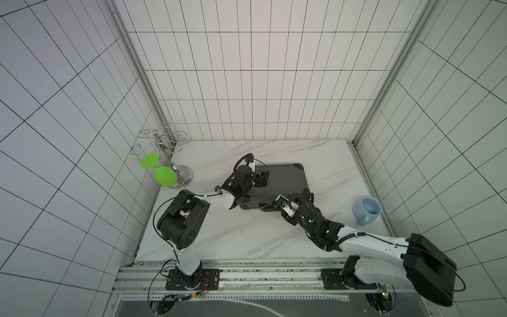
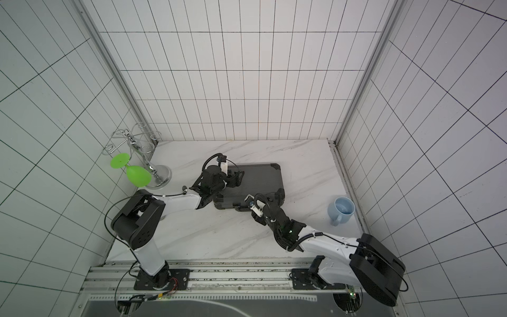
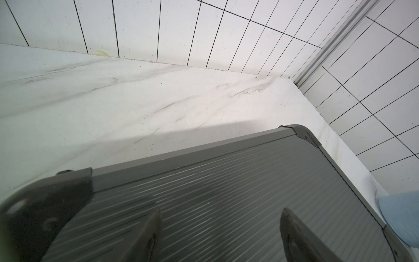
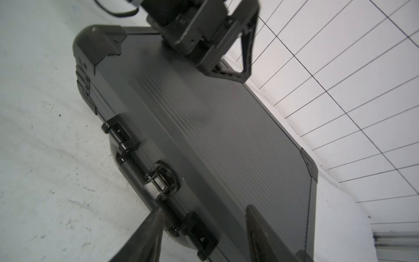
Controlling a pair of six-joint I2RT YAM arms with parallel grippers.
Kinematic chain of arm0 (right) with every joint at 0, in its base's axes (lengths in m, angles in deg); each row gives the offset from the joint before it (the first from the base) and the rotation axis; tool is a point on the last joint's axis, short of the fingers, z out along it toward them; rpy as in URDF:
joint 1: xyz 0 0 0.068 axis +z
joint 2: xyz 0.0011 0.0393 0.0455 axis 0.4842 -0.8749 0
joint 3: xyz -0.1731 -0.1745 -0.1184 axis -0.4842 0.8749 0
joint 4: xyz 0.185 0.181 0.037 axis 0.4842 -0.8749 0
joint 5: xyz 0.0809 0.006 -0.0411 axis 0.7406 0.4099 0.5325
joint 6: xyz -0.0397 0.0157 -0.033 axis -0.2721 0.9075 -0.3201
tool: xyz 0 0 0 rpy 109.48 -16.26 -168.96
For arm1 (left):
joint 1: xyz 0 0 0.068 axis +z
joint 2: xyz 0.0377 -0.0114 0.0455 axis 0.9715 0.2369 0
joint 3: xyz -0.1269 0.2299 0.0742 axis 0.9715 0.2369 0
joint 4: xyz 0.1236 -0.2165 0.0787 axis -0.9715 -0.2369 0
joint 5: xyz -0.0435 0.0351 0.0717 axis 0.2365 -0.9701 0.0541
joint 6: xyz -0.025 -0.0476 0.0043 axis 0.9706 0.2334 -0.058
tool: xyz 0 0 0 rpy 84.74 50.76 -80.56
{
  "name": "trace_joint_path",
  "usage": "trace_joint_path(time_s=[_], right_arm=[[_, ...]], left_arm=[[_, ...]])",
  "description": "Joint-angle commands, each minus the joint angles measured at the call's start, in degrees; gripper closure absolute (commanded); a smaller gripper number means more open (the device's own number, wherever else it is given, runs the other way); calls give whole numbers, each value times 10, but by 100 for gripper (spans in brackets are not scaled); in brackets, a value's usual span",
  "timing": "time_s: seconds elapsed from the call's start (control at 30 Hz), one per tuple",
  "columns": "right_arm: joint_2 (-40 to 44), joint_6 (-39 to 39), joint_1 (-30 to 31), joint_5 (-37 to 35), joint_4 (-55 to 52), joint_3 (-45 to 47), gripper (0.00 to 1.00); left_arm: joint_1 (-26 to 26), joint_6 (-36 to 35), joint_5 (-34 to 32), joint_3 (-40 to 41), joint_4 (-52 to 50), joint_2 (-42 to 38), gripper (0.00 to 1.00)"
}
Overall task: Close the poker set cases
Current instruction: Adjust the poker set case at the center of the board.
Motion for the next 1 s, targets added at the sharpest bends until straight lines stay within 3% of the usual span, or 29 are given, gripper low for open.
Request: trace_joint_path(time_s=[0.0, 0.47, 0.97], right_arm=[[-47, -63, 29, -56, 58, 36, 41], [-127, -123, 45, -78, 227, 54, 42], [-173, -172, 42, -53, 269, 40, 47]], left_arm=[[8, 30, 13, 37, -107, 40, 18], [13, 30, 13, 39, -105, 41, 18], [13, 32, 15, 40, -105, 36, 18]])
